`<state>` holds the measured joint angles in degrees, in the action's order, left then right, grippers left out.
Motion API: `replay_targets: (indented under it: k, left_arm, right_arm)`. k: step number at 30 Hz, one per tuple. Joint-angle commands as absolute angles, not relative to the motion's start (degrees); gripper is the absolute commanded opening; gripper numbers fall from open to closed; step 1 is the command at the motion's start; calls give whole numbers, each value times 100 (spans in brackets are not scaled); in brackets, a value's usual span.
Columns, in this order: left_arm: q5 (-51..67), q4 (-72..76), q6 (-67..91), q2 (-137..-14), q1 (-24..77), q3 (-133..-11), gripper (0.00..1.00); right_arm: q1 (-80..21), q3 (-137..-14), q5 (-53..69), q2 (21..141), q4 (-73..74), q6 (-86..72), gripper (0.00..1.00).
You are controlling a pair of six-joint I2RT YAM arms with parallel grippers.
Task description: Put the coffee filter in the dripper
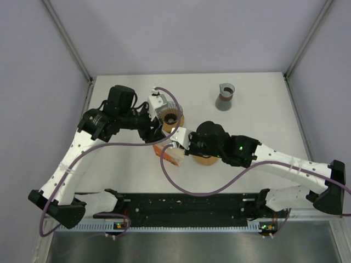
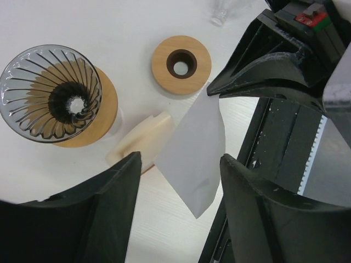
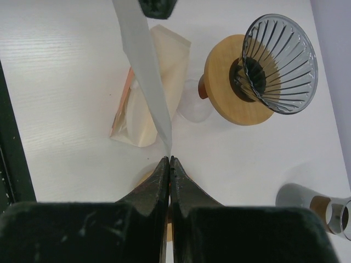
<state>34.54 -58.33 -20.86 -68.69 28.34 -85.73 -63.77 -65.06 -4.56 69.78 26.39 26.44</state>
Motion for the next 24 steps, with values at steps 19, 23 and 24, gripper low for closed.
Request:
replay_targets:
  k: [19, 23, 24]
  left_arm:
    - [2988, -5985, -2874, -7093, 3208, -8438, 44]
    - [3049, -6003, -2874, -7128, 3225, -8306, 45]
    - [3067, -6003, -2883, -7119, 3217, -8288, 45]
  right_arm:
    - [-6451, -6803, -475, 7049, 2540, 2804, 0]
    - [-6451, -6811, -545, 7058, 2514, 2804, 0]
    - [-6460, -6803, -536, 7058, 2505, 2804, 0]
